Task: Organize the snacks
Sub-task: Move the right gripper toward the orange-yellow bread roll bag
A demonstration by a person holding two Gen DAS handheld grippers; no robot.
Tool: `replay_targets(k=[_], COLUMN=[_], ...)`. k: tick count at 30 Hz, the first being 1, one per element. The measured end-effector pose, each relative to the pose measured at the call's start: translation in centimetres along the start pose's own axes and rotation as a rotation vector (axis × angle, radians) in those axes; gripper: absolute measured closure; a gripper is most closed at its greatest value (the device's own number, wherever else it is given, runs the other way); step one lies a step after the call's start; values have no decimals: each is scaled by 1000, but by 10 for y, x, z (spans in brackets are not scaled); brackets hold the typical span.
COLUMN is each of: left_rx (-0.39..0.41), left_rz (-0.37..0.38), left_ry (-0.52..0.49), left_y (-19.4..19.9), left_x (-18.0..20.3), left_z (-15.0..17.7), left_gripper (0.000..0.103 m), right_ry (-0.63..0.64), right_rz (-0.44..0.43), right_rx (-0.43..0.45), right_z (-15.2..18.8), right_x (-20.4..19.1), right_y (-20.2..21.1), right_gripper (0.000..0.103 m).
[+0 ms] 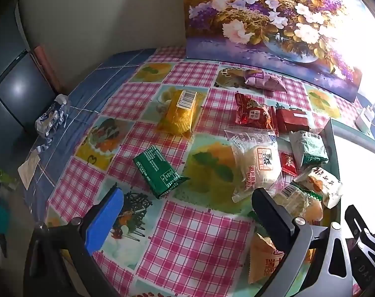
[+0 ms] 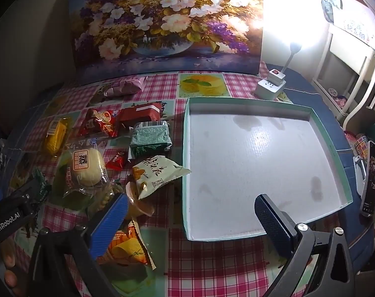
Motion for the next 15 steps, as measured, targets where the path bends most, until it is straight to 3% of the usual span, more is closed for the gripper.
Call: replay_targets(k=[15], left_rx=[-9], left_rz=[37], left_ry=[-5], left_y=[-3], left_x=[3], left_z=[1], left_gripper=[0], right_ry=[4], right_rz=[2], right_rx=[-13], right_z=[1], right_x=[0], right_y=[-2], right_gripper=[0])
Point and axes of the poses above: each gripper's, at about its wrist camera, not at the fingertips, and y roughly against the way its jaws point, x to its right, z to its underside, the point moved 1 cm from there along -y, roughly the way its jaws point, and after that the axes turned 9 degrees about y, right-handed, at the moved point
